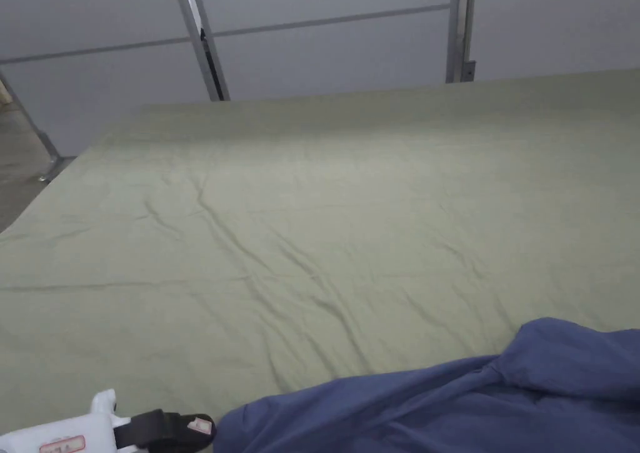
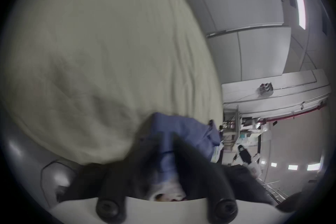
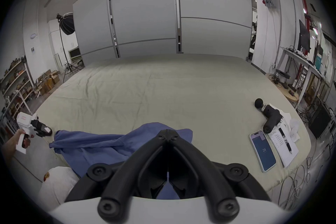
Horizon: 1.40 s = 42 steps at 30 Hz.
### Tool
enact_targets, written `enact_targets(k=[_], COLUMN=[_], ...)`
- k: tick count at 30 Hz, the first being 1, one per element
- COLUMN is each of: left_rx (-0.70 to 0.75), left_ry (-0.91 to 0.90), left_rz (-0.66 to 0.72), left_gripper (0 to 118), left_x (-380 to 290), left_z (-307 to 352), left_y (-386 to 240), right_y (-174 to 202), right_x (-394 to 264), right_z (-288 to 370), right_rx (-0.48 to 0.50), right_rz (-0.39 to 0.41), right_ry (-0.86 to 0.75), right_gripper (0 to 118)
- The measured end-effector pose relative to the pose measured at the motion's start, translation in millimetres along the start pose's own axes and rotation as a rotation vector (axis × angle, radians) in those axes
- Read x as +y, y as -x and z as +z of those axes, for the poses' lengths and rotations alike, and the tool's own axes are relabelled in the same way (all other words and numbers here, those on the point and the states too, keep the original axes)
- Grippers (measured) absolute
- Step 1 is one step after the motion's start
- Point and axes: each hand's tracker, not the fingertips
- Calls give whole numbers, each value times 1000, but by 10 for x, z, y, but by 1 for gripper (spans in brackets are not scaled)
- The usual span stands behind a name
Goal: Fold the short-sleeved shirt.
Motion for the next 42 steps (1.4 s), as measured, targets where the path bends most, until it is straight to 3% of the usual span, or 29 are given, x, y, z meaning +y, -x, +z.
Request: enact_targets(k=[1,3,4,8,11,17,18,19,20,22,24,30,39,42], left_rx=[68,94,-3,-99,-149,-202,-177,-111,-8,97,35,53,461,544], left_ry=[12,124,97,130,194,322,334,334,320,306,310,249,17,30], left_rz=[-15,-56,-58,102,40,-22,-30,-35,-39,-54,-88,-151,-287,-422], left_gripper=[117,118,118,118,118,118,112,75,13,13,13,13,13,13], left_x=[9,174,141,370,259,51,53,42,33,31,39,334,690,486], left_z=[-35,-81,-61,-290,-536,-941,-944,-964,-988,-1013,-983,-657,96,-16], left_y=[53,219,248,341,156,-68,-105,-154,-175,-192,-364,-653,-850,-1134], right_y=[13,38,64,105,119,132,127,118,117,97,92,135,311,334], right_x=[-6,-25,-18,-55,-86,-71,-63,-54,-45,-28,-13,23,-56,-86], right_z=[-18,-66,-88,-203,-285,-307,-304,-297,-286,-260,-226,-94,-86,-111], right_rx=[3,16,19,36,62,69,66,66,65,63,66,70,74,89], right_rz=[3,-7,-13,-62,-111,-115,-110,-104,-102,-103,-104,-38,77,76], right_ry=[6,18,28,50,62,64,65,66,64,61,58,45,55,59], right_gripper=[2,2,2,2,2,2,2,2,2,2,2,2,2,2])
